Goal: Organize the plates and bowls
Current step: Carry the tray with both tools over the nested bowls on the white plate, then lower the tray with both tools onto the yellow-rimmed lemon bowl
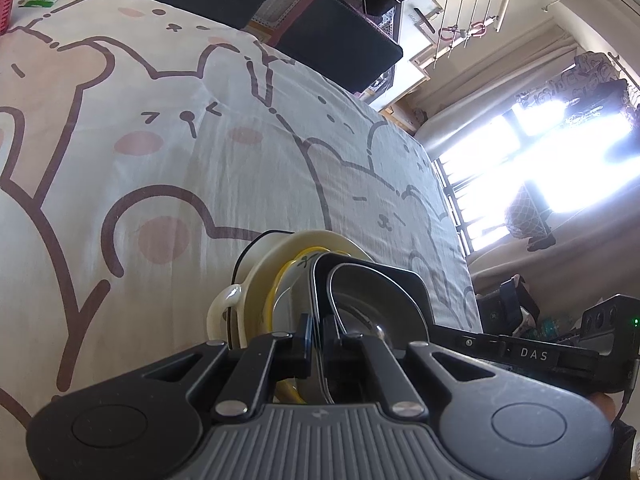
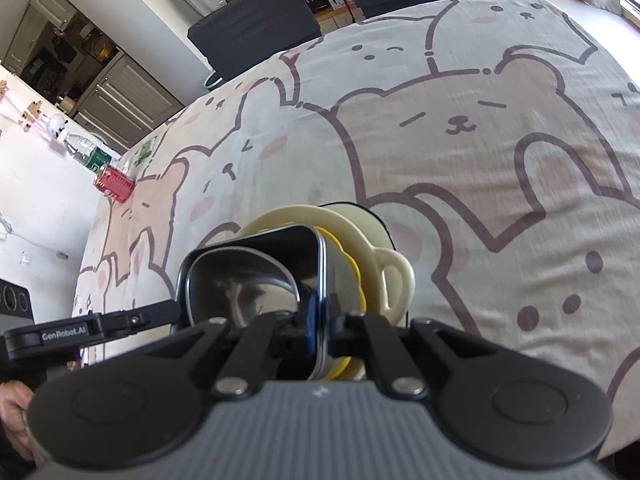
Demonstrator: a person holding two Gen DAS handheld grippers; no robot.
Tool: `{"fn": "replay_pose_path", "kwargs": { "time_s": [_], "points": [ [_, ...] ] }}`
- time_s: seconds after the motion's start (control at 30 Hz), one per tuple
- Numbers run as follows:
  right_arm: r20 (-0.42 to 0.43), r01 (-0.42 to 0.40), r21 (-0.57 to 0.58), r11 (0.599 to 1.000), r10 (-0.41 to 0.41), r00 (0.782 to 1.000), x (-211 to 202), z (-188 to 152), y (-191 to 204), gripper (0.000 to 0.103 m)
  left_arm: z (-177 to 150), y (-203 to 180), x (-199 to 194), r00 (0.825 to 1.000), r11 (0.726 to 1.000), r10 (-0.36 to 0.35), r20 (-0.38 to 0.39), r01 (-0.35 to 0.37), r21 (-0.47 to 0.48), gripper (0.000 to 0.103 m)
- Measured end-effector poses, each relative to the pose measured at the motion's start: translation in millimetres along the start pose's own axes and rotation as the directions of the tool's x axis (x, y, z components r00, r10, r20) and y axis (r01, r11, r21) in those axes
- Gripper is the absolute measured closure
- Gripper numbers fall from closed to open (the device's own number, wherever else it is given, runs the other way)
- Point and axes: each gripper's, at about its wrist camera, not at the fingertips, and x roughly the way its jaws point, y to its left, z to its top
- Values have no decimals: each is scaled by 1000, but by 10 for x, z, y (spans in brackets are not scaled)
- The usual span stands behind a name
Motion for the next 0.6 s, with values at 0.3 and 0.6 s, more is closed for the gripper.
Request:
{"fn": "replay_pose_path", "kwargs": {
  "time_s": [0.3,0.6],
  "points": [
    [-13,9,-1,1000,-9,1000,27,11,-18,94,-3,-1,12,1000,1000,5,-1,-5,5,98],
    [-4,12,-4,1000,-12,1000,13,13,-13,94,-4,-15,37,1000,1000,15,-7,-15,13,98]
  ]
}}
